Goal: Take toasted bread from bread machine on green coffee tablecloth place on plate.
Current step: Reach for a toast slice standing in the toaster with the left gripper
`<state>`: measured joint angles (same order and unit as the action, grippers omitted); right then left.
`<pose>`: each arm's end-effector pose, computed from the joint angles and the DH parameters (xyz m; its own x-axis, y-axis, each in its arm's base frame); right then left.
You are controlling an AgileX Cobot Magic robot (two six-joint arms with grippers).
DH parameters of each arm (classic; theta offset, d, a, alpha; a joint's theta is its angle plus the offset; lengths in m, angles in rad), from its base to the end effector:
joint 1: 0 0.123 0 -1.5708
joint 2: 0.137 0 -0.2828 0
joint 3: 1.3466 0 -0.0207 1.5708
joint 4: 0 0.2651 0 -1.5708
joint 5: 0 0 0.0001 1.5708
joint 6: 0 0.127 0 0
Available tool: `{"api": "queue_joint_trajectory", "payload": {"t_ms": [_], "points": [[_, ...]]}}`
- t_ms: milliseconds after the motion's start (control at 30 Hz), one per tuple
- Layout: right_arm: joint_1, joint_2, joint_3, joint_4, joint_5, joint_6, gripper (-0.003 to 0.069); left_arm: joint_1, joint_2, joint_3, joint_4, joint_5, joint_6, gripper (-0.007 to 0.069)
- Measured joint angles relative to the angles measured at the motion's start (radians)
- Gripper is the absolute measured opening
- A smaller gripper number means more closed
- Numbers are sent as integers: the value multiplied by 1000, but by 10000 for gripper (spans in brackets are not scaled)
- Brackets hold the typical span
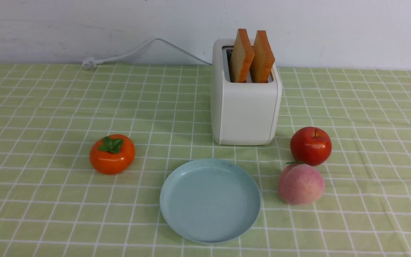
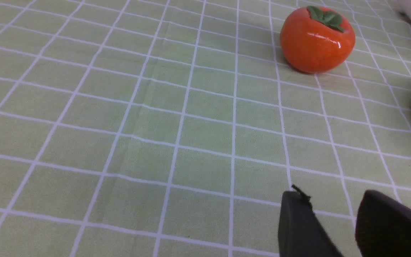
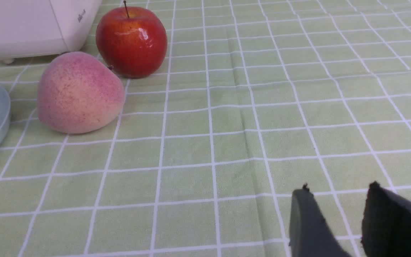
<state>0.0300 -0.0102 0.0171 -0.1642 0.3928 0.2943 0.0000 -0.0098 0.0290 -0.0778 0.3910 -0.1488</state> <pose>0.1030 -0.0049 0.1622 -0.2955 0.1328 -0.9461 0.0723 0.9906 0.1165 0.1030 -0.0038 0.1573 -0.3149 -0.2189 -0.9236 -0.0419 0.9753 -0.2169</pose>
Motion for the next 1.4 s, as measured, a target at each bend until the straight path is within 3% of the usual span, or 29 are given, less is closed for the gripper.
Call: {"api": "queue_joint_trajectory", "payload": {"t_ms": [1100, 1233, 1400], "points": [[0, 0, 0, 0, 0, 0, 239, 0, 0, 0, 0, -1, 0, 238], [0, 0, 0, 0, 0, 0, 239, 0, 0, 1, -8, -65, -1, 238], [0, 0, 0, 0, 0, 0, 239, 0, 0, 1, -163, -238, -44, 238]]}}
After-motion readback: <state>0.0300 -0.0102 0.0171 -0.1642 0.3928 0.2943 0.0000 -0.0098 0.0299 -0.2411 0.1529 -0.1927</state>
